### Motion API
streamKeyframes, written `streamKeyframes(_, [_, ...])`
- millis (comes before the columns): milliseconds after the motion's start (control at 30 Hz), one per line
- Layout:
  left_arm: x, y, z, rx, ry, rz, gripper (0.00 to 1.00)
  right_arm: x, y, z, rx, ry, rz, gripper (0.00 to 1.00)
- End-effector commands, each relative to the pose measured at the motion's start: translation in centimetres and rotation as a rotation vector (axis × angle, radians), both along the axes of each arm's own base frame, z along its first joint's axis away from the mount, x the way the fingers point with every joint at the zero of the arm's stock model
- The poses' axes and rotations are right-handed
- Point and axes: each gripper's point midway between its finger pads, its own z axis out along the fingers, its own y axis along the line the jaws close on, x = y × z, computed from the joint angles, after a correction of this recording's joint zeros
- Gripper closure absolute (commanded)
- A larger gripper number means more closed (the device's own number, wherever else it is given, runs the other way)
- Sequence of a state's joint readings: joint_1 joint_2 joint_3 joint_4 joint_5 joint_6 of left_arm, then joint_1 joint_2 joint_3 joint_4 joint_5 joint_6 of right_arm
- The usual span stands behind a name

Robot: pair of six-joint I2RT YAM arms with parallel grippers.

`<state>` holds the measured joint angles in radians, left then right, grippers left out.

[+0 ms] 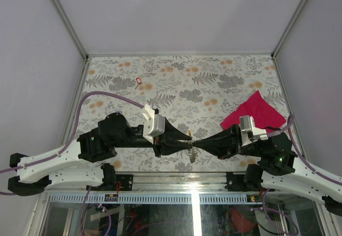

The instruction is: Put the keys on the keyring

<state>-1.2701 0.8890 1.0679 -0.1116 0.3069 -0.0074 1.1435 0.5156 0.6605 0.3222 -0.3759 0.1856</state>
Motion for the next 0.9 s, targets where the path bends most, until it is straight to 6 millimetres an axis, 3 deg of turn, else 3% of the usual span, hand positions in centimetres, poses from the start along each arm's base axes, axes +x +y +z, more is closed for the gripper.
streamKeyframes(0, [-0.2,0.0,2.5,-0.104,-0.023,-0.005,0.74,-0.4,-1.0,4.1,0.168,-0.025,0.005,1.00])
streamKeyframes(267, [-0.3,0.0,2.4,-0.102,-0.024,-0.007,0.79,-0.3,-1.2,4.4,0.183,-0.021,-0.006,1.00])
streamKeyframes(533, [-0.5,-0.1,2.7,-0.106,-0.030,-0.021,1.00,-0.3,-0.9,4.2,0.169,-0.018,0.004,1.00])
streamKeyframes(633, [-0.6,-0.2,2.6,-0.091,-0.028,-0.034,1.00,-0.2,-0.9,4.1,0.161,-0.024,-0.007,1.00])
streamKeyframes(867, [-0.4,0.2,1.4,0.030,-0.010,-0.016,1.00,0.5,-1.9,3.1,0.048,-0.068,-0.084,0.75])
